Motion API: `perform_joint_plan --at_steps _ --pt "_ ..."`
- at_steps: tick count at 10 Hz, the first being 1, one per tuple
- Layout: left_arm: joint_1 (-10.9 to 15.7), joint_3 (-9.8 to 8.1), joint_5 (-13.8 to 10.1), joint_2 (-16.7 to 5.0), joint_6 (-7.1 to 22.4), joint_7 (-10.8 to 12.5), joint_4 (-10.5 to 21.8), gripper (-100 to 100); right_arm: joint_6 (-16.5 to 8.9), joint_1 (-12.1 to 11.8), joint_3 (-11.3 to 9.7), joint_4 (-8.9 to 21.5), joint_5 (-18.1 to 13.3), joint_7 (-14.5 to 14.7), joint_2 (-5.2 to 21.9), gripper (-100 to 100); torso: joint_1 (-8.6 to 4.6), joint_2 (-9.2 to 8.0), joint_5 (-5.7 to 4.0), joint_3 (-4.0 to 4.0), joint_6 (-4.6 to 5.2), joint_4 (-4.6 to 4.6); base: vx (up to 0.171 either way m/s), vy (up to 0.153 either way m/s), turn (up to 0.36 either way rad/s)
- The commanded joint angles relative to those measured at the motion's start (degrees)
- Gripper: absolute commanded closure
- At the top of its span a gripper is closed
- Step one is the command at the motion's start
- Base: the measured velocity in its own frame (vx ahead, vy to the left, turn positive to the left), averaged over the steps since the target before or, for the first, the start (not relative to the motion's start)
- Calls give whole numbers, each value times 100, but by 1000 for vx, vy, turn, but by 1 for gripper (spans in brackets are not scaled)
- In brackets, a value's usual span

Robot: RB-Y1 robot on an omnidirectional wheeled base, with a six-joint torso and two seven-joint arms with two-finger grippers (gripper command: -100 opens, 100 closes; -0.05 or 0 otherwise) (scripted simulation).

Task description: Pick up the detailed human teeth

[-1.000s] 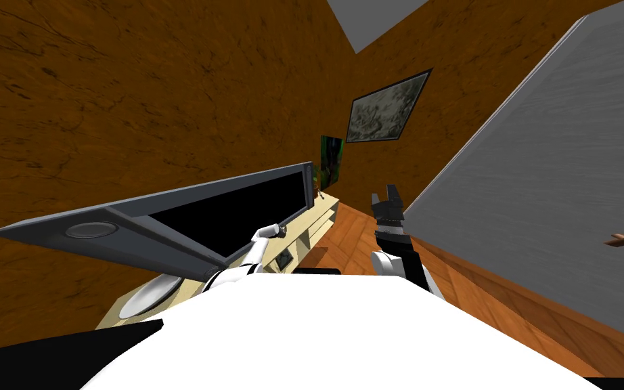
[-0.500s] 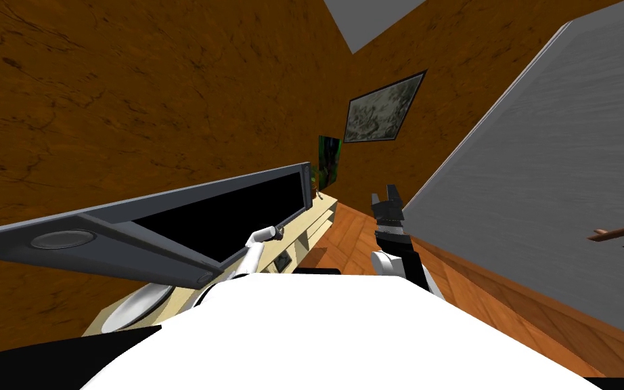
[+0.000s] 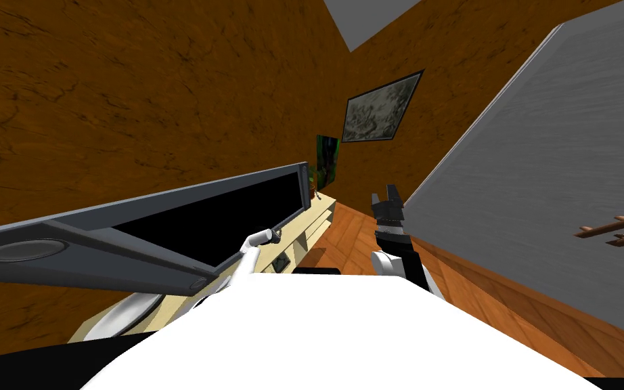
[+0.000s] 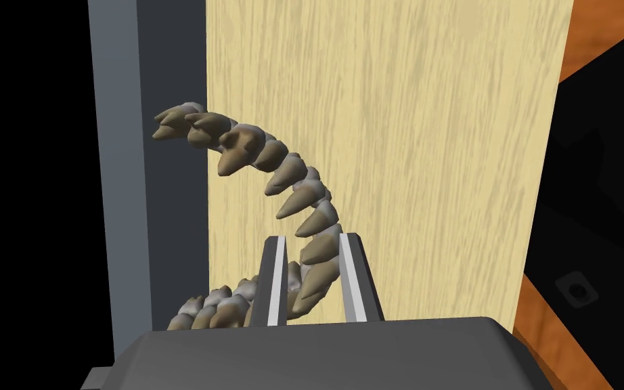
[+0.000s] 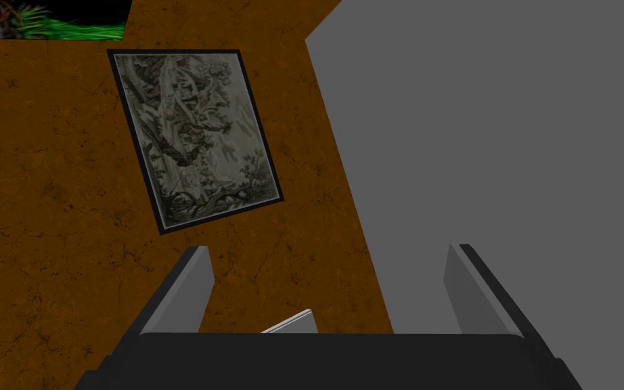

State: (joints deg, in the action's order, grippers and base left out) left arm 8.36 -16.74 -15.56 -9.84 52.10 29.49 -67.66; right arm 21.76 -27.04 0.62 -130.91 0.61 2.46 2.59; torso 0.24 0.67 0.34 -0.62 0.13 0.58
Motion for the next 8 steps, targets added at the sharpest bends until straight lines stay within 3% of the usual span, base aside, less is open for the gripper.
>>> perform_joint_plan --at_steps 1,2,3,4,6,7,8 --pt "-141 1 17 27 43 1 -286 100 0 0 0 0 0 0 0 0 0 0 0 0 0 0 18 -7 17" --pt "-141 1 17 27 43 1 -448 100 0 0 0 0 0 0 0 0 -1 -5 -2 4 3 -5 -3 -2 13" --pt "-429 -55 -26 41 282 -30 -594 100 0 0 0 0 0 0 0 0 -1 -8 -9 11 7 -16 34 -9 -110" --pt "-542 -55 -26 41 282 -30 -768 100 0 1 0 0 0 0 0 0 -4 -2 -9 8 8 -14 43 -13 -52" --pt "-542 -55 -26 41 282 -30 -1066 100 0 0 0 0 0 0 0 0 -6 -3 -16 11 9 -20 9 -7 13" --pt "-857 -110 -69 55 522 -61 -1323 100 0 0 0 0 0 0 0 0 -5 -7 -21 16 10 -28 29 -9 -102" --pt "-944 -110 -69 55 522 -61 -1530 100 0 0 0 0 0 0 0 0 -5 -4 -24 16 10 -29 38 -12 -46"
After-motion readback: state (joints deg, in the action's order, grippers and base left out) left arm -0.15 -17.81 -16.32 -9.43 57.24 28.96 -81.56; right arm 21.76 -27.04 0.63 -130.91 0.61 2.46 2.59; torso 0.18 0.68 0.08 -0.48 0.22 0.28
